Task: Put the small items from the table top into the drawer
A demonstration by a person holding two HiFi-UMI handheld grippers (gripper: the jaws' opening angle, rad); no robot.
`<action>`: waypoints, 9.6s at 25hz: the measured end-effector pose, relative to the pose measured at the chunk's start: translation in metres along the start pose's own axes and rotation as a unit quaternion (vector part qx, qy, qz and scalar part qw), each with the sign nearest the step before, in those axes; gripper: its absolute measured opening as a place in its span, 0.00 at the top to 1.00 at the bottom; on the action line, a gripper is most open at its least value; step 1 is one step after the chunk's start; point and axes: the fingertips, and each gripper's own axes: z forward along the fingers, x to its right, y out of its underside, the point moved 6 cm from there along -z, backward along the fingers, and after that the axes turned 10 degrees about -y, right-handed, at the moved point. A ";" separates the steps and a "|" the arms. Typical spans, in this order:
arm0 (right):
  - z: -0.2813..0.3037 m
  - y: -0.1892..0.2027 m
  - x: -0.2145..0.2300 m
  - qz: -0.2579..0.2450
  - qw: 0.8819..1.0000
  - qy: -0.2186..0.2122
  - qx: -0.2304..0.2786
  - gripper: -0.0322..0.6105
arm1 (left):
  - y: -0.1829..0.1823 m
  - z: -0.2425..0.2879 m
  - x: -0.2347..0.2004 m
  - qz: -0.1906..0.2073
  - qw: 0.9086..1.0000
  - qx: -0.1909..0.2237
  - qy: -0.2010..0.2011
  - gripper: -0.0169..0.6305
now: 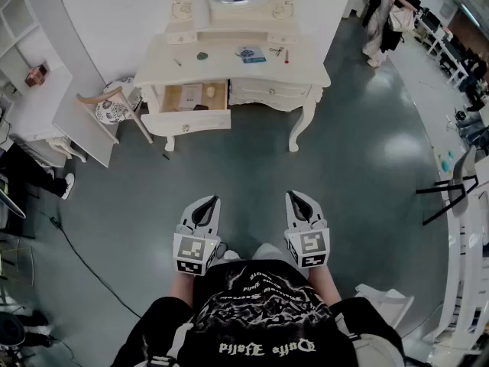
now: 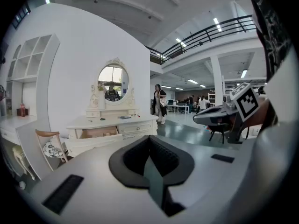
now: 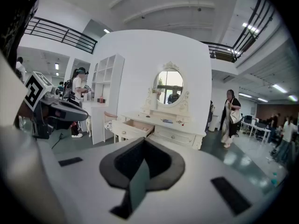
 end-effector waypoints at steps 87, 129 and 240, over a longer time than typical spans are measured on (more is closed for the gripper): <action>0.225 -0.028 0.213 -0.064 0.989 -0.131 -0.038 0.94 | -0.064 0.265 -0.034 0.028 0.994 -0.033 -0.103 0.95; 0.372 -0.082 0.134 0.009 0.995 -0.046 -0.085 0.93 | -0.072 0.344 -0.229 0.036 0.998 -0.038 0.034 0.95; 0.590 -0.101 0.264 -0.040 0.943 -0.223 -0.245 0.90 | -0.054 0.354 -0.243 -0.112 0.937 -0.144 -0.296 0.95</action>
